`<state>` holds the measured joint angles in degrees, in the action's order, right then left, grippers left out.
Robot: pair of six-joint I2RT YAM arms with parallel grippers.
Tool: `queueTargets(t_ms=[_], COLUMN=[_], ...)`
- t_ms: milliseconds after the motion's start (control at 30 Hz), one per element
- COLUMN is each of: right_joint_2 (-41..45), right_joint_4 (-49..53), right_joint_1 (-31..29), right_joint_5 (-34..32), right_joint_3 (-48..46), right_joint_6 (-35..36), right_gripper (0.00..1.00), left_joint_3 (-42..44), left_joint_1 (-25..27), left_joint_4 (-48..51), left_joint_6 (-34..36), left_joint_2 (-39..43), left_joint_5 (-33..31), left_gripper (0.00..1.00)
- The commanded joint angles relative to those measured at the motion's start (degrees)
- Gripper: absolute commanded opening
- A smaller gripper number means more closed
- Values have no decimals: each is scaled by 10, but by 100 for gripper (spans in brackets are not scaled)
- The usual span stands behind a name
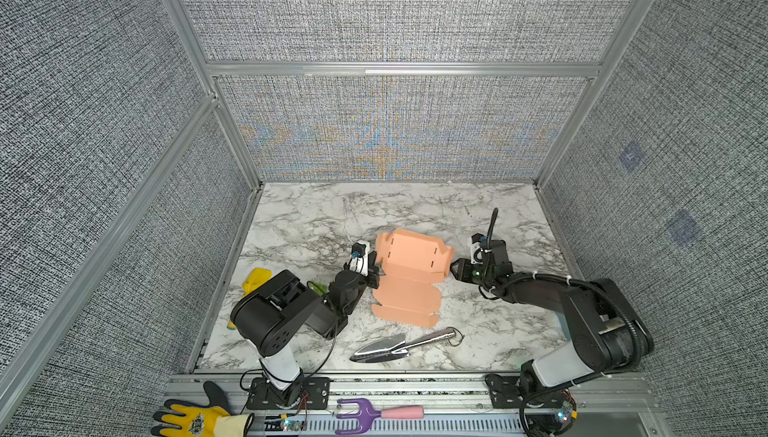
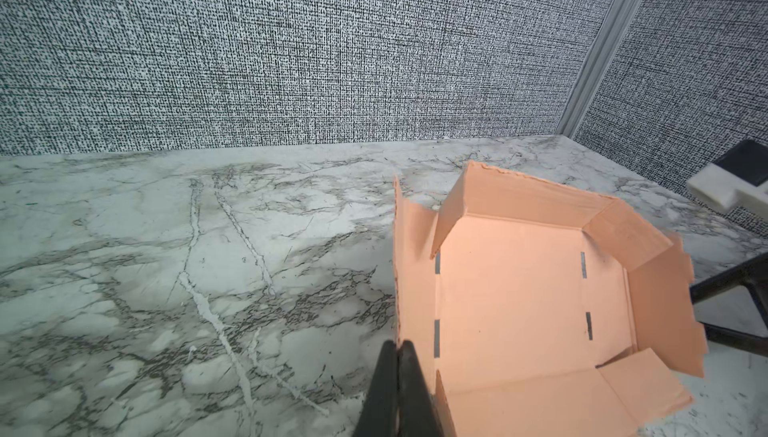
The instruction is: Fold the paper box
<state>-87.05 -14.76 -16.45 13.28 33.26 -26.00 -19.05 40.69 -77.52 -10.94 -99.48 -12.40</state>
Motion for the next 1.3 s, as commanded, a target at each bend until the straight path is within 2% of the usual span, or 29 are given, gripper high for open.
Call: queueTargets(t_ms=[0, 267, 633, 1067, 1267], right_joint_2=[19, 39, 28, 2, -1], right_joint_4=[-6, -22, -92, -202, -211], right_joint_1=[0, -5, -36, -44, -50], right_joint_5=[1, 30, 62, 92, 90], right_joint_3=[2, 7, -3, -26, -31], right_joint_6=[12, 1, 2, 14, 22], right_gripper=[45, 46, 46, 58, 64], left_joint_3=[7, 11, 5, 9, 16], left_joint_1=[0, 3, 20, 24, 25], left_joint_4=[-75, -122, -112, -85, -81], left_joint_6=[19, 37, 56, 55, 51], left_joint_2=[-12, -43, -46, -25, -17], left_joint_5=[12, 1, -10, 0, -2], left_gripper=[0, 0, 0, 0, 0])
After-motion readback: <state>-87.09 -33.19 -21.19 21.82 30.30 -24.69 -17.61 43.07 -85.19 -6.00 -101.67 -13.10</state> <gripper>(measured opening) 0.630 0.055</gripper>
